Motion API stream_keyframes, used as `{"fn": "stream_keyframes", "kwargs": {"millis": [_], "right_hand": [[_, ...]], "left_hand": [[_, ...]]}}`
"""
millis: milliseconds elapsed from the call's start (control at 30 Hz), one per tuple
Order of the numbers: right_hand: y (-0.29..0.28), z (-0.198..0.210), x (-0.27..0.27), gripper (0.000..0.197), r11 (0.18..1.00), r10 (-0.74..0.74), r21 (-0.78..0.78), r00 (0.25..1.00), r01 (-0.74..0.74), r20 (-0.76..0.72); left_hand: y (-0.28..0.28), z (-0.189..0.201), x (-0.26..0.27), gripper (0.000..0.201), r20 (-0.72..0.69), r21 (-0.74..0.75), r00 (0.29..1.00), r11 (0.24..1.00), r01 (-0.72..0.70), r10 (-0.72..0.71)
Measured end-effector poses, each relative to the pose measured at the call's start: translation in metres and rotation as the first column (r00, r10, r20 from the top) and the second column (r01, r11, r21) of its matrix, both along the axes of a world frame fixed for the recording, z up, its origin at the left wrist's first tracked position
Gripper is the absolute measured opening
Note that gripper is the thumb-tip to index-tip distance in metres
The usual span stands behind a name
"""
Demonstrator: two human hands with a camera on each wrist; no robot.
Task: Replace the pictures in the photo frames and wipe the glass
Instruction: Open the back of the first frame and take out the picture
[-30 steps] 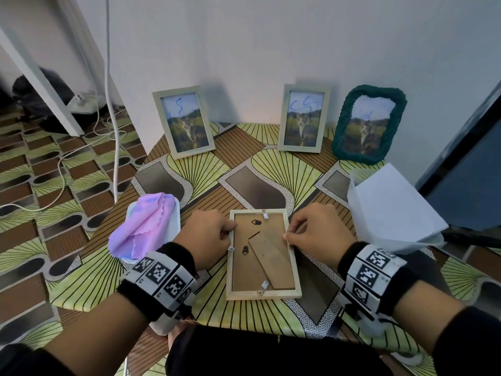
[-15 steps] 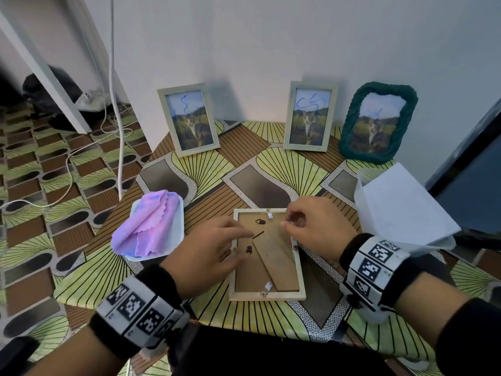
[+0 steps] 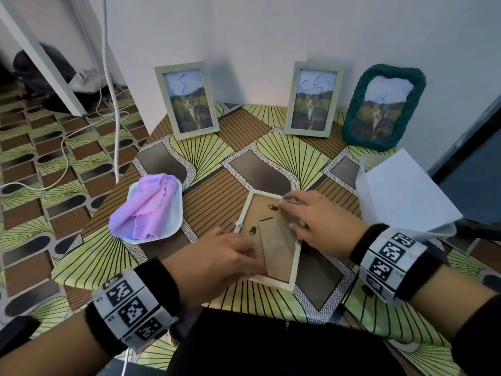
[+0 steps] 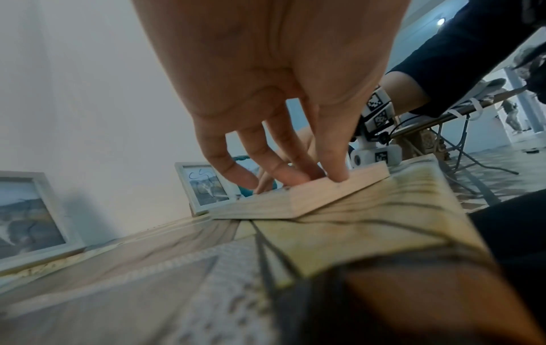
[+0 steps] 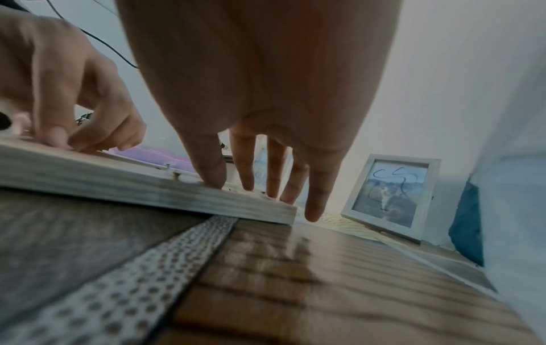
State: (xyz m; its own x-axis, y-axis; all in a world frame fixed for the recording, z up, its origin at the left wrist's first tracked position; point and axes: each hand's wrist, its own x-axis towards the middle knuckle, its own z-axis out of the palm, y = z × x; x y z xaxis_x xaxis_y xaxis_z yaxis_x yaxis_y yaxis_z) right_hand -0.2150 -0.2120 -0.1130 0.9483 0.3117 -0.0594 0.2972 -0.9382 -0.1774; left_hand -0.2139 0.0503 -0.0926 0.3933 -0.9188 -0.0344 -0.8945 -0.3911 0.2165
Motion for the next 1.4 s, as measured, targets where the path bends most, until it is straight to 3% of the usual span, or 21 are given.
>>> {"fn": "stream_keyframes", "kwargs": {"millis": [167,300,700,900,967,1200,1267,1400], "right_hand": [[-0.014,0.001,-0.018,0.041,0.994,-0.085,0.076,0.996,0.084,0.005],[-0.017,0.006,-0.027,0.033,0.986,-0.081,0.148,0.997,0.081,-0.001],[-0.014,0.013,-0.029,0.012,0.975,-0.182,0.137,0.982,0.172,0.056],[-0.013,0.013,-0.028,0.011,0.976,-0.193,0.118,0.979,0.184,0.067],[-0.013,0.013,-0.026,0.014,0.975,-0.200,0.113,0.977,0.191,0.074],[-0.012,0.014,-0.012,0.016,0.950,-0.265,0.185,0.963,0.250,0.058],[-0.013,0.015,-0.010,0.011,0.946,-0.273,0.194,0.961,0.260,0.041],[-0.013,0.014,-0.006,0.046,0.941,-0.310,0.152,0.950,0.302,0.031]], "left_hand": [[0.010,0.001,0.009,0.025,0.068,-0.001,0.994,0.996,-0.090,0.090],[0.013,-0.002,0.015,0.031,0.024,-0.022,0.985,0.985,-0.173,0.173],[0.004,-0.004,0.036,0.008,-0.132,-0.149,0.924,0.914,-0.377,0.359],[0.002,-0.009,0.039,0.032,-0.156,-0.186,0.879,0.860,-0.475,0.451],[0.002,-0.010,0.042,0.038,-0.174,-0.167,0.852,0.838,-0.520,0.494],[-0.008,-0.005,0.057,0.007,-0.109,-0.018,0.844,0.848,-0.530,0.525],[-0.007,-0.006,0.061,0.013,-0.107,-0.013,0.849,0.853,-0.522,0.518],[-0.003,-0.009,0.062,0.021,-0.147,-0.063,0.860,0.863,-0.502,0.489]]}}
